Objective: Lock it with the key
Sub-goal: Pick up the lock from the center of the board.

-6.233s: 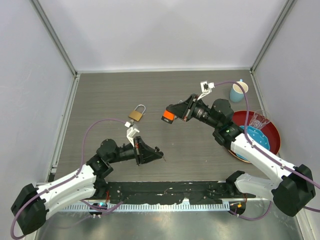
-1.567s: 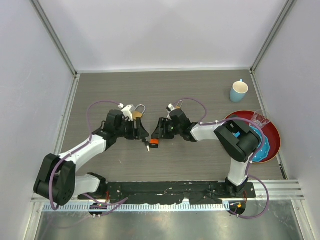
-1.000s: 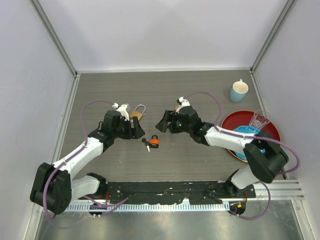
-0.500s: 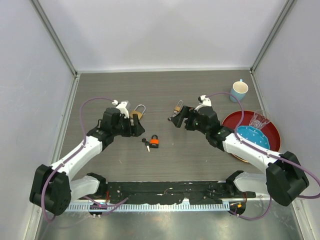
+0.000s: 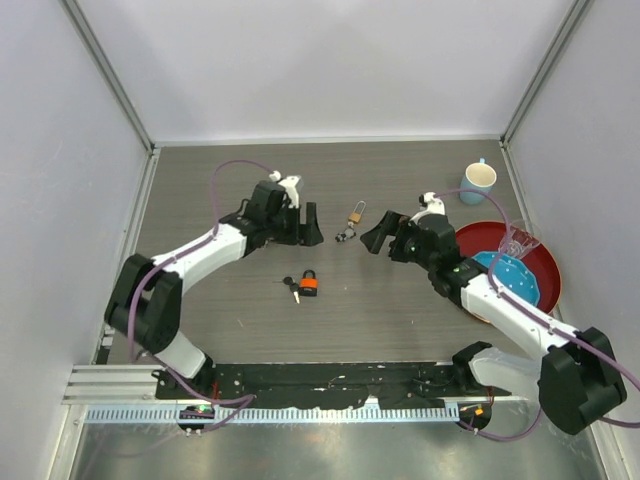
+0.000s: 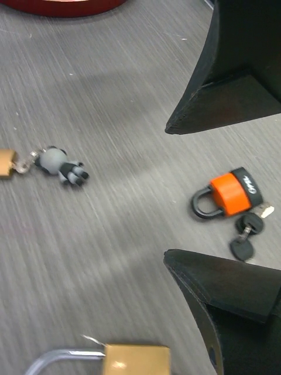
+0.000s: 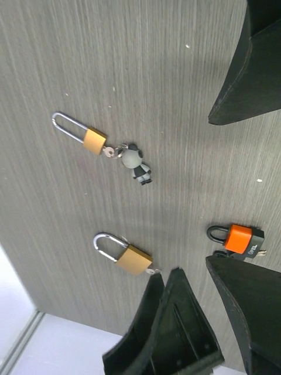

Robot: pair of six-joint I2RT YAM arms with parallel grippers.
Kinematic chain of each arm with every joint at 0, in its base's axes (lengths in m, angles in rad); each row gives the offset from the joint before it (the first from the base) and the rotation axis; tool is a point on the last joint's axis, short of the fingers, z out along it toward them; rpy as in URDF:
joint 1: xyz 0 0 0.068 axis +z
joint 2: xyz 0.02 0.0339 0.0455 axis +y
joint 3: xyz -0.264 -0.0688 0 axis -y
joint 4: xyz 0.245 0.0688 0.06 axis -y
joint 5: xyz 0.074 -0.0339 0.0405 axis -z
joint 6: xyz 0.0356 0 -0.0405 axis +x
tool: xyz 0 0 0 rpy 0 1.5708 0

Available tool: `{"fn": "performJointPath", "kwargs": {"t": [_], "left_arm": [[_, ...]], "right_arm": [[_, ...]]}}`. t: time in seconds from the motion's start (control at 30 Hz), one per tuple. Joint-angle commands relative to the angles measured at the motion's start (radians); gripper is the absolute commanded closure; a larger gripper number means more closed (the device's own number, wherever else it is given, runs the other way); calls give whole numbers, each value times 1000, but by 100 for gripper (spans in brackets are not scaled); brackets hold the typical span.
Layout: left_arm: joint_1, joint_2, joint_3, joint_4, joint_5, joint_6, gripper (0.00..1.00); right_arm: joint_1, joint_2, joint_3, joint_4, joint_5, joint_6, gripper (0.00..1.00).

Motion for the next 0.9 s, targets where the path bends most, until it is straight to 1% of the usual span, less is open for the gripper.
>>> {"fn": "performJointPath", "kwargs": {"t": [0.0,0.03,0.1,0.23,0.27,0.33,0.37,0.43,0.47,0.6,0.67,0.77,0.87], "left_arm": [[-61,134,183,-22,-68,41,17],[-87,162,215,-56,-126,56,17],[-111,224,313,-91,-177,67,17],[-162,394,453,-128,-220,81,17],[-168,420,513,-139,-264,90,17],[-186,501,574,-165,-286,106,18],[-194,527,635,-176,-318,122,18],[-208,610,695,-203,-339,141,17],[-214,638,764,-221,-347,147,18],[-236,762,919,-304,-419,187,18],[-243,822,994,-320,-433,196,18],[-245,871,1077,-355,-441,205,20],[-245,920,1127,-377,-453,215,22]], "right_arm": [[-29,-99,1,-29,25,-32,0],[-33,-114,0,-36,28,-39,0],[-46,-157,6,-74,34,-44,0],[-56,-222,18,-128,39,-59,0],[-56,-235,18,-145,41,-59,0],[-58,-271,27,-161,41,-64,0],[-56,-280,30,-179,41,-64,0],[-56,-306,42,-199,34,-67,0],[-58,-312,44,-216,33,-67,0],[-58,-329,49,-233,28,-73,0],[-58,-334,50,-237,30,-75,0],[-58,-334,53,-243,34,-82,0],[-58,-329,61,-247,44,-93,0]]}}
